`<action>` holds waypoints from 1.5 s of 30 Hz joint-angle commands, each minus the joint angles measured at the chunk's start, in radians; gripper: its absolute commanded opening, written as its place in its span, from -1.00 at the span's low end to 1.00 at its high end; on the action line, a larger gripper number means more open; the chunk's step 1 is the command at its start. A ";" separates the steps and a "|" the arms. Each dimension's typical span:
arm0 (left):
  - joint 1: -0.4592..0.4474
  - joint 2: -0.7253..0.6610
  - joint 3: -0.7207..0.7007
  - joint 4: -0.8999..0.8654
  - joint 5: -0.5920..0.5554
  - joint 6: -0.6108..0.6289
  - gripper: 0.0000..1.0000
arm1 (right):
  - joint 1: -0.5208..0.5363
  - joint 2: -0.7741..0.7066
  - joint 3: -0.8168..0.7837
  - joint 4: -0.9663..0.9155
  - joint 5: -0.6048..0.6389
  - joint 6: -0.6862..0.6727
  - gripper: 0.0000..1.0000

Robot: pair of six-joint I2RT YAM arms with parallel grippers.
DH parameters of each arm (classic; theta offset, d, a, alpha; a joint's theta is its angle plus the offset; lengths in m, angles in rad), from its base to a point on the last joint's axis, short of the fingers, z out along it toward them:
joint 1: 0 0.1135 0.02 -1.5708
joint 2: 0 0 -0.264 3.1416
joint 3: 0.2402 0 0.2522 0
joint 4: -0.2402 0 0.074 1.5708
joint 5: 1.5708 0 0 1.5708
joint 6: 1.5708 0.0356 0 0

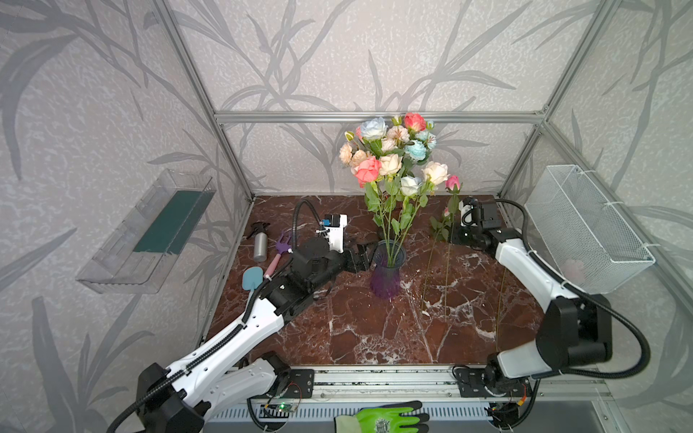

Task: Arrange flowers in a vase
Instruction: Pick up the flower from the flowers, then place the flower in the vase.

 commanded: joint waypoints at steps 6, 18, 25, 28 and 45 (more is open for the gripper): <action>0.084 -0.011 0.031 -0.032 -0.100 0.040 0.77 | 0.040 -0.296 -0.066 0.181 0.005 0.057 -0.96; 0.369 -0.104 -0.007 0.002 -0.150 -0.050 0.78 | 0.146 -0.499 0.064 0.178 0.034 0.008 -0.95; 0.378 -0.109 -0.014 0.009 -0.166 -0.043 0.78 | 0.197 -0.491 0.167 0.200 -0.024 0.019 -0.95; 0.387 -0.113 -0.013 0.003 -0.177 -0.041 0.78 | 0.242 -0.485 0.195 0.220 -0.021 0.012 -0.95; 0.392 -0.110 -0.021 0.019 -0.142 -0.061 0.78 | 0.430 -0.273 0.455 0.287 -0.073 -0.021 -0.95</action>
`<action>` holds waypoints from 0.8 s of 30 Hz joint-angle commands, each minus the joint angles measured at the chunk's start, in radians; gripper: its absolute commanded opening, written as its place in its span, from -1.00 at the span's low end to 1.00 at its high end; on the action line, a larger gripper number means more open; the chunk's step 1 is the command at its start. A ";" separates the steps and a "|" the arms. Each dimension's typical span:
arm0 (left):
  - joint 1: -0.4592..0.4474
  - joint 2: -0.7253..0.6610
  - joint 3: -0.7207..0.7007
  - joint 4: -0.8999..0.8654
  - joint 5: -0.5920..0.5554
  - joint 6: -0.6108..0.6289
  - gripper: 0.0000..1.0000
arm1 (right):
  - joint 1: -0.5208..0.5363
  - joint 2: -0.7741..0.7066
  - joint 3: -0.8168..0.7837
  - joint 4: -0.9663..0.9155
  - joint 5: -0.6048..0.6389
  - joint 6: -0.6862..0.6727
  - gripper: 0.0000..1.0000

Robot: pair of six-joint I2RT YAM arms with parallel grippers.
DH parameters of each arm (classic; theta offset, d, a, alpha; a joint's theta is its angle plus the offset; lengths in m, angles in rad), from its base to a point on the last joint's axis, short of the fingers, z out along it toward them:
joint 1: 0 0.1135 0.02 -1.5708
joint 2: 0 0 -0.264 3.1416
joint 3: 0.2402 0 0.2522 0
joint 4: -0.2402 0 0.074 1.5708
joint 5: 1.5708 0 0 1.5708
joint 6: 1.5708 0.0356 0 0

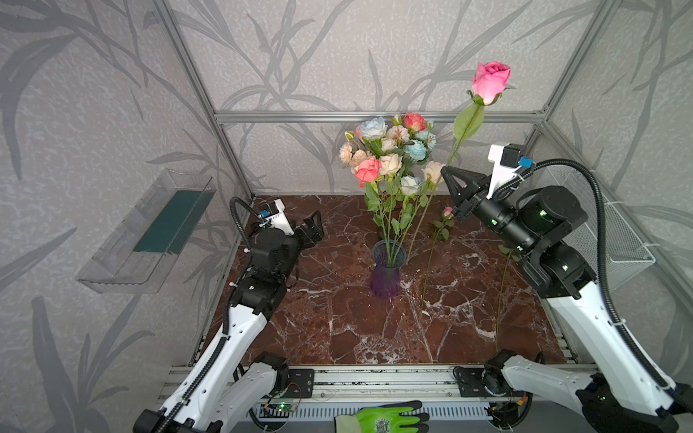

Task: Arrange flowers in a vase
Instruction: Place the flower in the vase.

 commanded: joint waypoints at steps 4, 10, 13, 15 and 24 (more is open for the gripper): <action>0.005 0.003 -0.018 0.047 0.048 -0.044 0.78 | 0.038 0.078 0.025 0.097 -0.007 -0.031 -0.95; 0.004 0.022 -0.017 0.059 0.089 -0.068 0.78 | 0.046 0.161 0.010 0.203 0.017 -0.055 -0.95; 0.005 0.023 -0.019 0.062 0.094 -0.070 0.78 | 0.050 0.176 -0.023 0.230 0.027 -0.054 -0.95; 0.005 0.021 -0.019 0.062 0.093 -0.070 0.78 | 0.056 0.170 -0.073 0.256 0.039 -0.043 -0.95; 0.005 0.027 -0.020 0.071 0.119 -0.082 0.78 | 0.144 0.133 -0.301 0.304 0.125 -0.026 -0.80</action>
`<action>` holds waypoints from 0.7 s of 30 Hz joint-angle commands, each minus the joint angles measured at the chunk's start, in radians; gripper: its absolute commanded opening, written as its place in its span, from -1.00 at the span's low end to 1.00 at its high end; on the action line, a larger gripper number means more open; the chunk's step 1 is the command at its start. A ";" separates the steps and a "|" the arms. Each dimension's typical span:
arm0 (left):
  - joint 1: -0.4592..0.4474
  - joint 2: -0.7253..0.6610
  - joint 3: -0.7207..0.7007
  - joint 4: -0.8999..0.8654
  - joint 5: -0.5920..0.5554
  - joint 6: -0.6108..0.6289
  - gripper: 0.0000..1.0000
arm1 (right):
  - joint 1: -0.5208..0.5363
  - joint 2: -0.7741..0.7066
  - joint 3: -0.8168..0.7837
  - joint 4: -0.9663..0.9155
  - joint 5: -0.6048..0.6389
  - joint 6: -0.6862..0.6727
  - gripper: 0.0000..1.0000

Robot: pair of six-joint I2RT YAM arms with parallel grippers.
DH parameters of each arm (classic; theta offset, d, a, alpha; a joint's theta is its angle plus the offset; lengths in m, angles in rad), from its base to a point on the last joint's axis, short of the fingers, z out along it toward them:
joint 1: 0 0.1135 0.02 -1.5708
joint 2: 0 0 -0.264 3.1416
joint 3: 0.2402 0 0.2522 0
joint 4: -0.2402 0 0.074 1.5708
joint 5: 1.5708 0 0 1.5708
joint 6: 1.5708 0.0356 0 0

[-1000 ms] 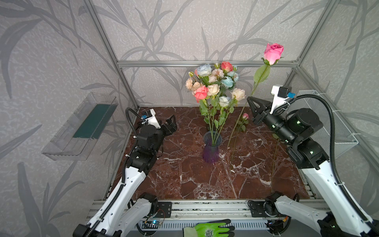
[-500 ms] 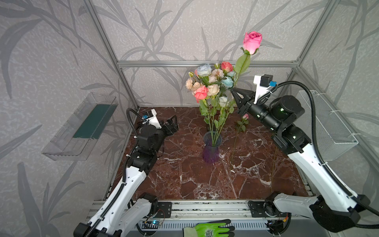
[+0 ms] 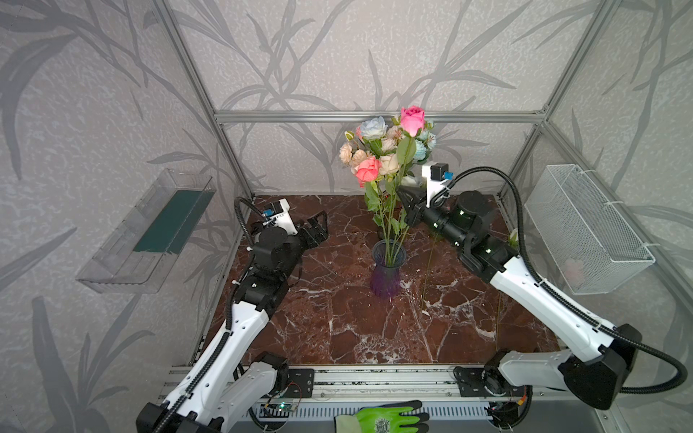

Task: Arrange flowers in a vase
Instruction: Place the flower in the vase.

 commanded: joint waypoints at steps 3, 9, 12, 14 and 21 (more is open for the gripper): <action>0.003 0.002 -0.011 0.040 0.033 -0.024 0.78 | 0.047 -0.075 -0.084 0.037 0.091 0.000 -0.53; 0.004 0.009 -0.011 0.052 0.062 -0.039 0.78 | 0.059 -0.141 -0.139 -0.032 0.130 0.010 -0.25; 0.002 0.015 -0.011 0.056 0.073 -0.046 0.78 | 0.062 -0.182 -0.163 -0.054 0.140 0.013 -0.22; 0.002 0.019 -0.011 0.058 0.076 -0.046 0.78 | 0.065 -0.218 -0.177 -0.083 0.145 0.009 -0.20; -0.020 0.016 -0.004 0.069 0.117 -0.048 0.75 | 0.064 -0.357 -0.203 -0.325 0.395 -0.055 -0.29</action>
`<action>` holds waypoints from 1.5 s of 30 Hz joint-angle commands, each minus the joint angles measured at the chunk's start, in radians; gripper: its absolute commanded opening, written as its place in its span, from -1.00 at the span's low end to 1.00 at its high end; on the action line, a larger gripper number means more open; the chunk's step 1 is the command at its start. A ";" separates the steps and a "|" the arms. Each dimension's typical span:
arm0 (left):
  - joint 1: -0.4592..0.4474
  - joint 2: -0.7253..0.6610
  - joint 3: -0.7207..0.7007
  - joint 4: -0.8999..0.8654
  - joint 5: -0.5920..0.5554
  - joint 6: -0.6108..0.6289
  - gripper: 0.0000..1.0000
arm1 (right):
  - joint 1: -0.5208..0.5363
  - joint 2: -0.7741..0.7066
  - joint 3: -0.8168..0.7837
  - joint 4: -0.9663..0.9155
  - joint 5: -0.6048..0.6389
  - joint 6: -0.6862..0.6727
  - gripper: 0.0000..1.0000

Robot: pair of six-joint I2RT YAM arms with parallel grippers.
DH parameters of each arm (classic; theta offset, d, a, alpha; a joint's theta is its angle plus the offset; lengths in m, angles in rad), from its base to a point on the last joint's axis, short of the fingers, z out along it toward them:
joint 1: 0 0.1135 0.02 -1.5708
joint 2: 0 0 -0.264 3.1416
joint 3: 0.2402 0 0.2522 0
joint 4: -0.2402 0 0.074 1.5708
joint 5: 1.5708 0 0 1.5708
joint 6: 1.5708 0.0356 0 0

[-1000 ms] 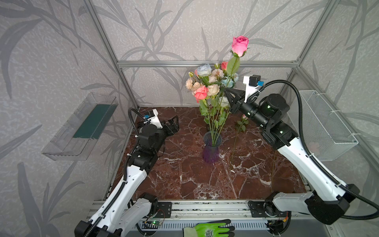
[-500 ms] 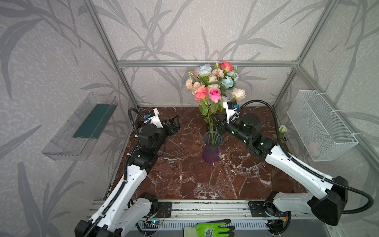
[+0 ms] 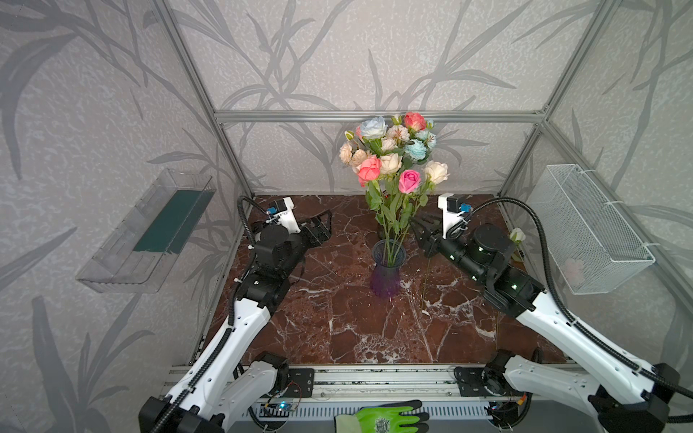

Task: Arrange flowers in a vase
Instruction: Place the flower in the vase, then pick up the flower from the top-right of the table.

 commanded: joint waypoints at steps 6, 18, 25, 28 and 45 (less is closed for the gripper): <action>-0.119 -0.005 0.036 -0.013 0.077 0.048 0.73 | -0.117 -0.139 -0.082 -0.356 0.243 0.007 -0.31; -0.336 0.052 0.016 0.031 0.119 -0.001 0.71 | -0.580 0.188 -0.116 -0.429 0.014 0.150 -0.01; -0.342 0.045 0.003 0.056 0.121 -0.036 0.70 | -0.735 0.334 -0.090 -0.415 0.013 0.138 0.11; -0.342 0.033 0.011 0.035 0.103 -0.021 0.70 | -0.764 0.374 -0.101 -0.402 -0.035 0.134 0.13; -0.342 0.012 0.021 -0.034 -0.001 0.046 0.71 | -0.542 0.980 0.404 -0.483 -0.141 0.167 0.10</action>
